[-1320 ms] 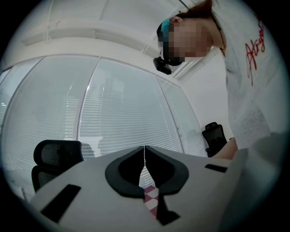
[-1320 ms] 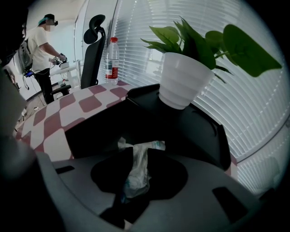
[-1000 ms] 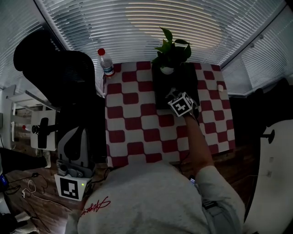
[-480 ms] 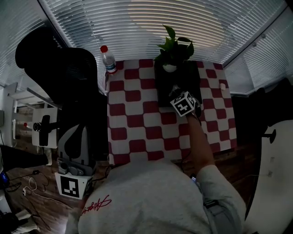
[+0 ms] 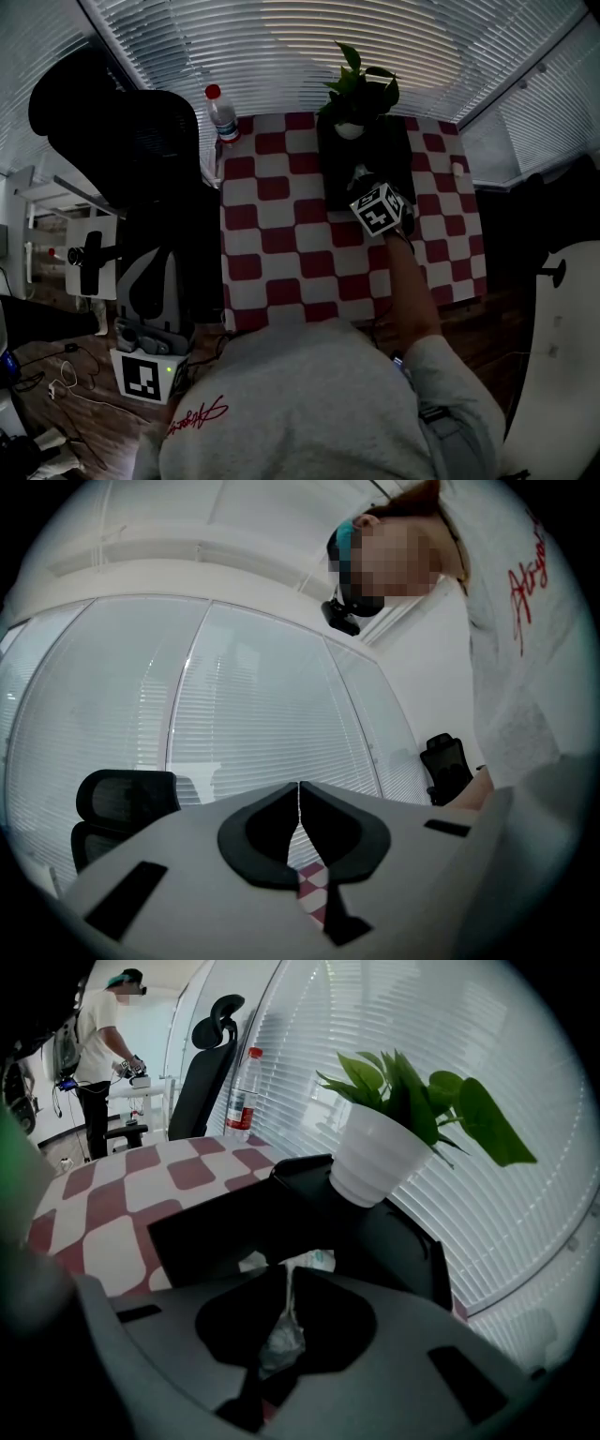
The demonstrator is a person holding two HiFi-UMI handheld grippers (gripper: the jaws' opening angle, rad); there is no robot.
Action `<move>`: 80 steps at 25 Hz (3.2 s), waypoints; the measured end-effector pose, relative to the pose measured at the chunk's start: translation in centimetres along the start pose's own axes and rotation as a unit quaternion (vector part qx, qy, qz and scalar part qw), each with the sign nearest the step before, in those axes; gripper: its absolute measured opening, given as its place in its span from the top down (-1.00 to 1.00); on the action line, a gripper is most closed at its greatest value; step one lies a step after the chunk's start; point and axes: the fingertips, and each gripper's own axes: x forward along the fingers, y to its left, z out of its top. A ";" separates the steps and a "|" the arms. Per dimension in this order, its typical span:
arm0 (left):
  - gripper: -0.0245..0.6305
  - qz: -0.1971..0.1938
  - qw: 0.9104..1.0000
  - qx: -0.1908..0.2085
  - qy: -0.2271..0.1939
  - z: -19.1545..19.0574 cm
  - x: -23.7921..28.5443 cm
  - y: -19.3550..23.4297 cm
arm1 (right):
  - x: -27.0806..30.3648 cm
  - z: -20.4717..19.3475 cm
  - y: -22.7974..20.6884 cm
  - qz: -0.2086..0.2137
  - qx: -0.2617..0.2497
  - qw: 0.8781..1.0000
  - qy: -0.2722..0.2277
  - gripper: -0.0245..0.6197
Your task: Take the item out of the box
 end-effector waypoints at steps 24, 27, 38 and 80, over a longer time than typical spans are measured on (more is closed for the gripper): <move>0.87 -0.003 1.000 0.003 -0.004 0.2 -0.3 0.0 | -2.4 1.7 0.3 -0.015 0.004 0.999 -0.044 0.80; 0.87 -0.003 1.000 0.002 -0.003 0.2 -0.3 0.0 | -2.5 1.6 0.3 -0.017 0.008 0.999 -0.048 0.80; 0.87 -0.006 1.000 0.002 -0.005 0.3 -0.3 0.0 | -3.7 1.5 0.4 -0.031 0.025 0.997 -0.068 0.80; 0.87 -0.036 0.999 -0.002 -0.015 0.8 0.2 -2.1 | -10.5 2.6 0.0 -0.086 0.084 0.974 -0.190 0.80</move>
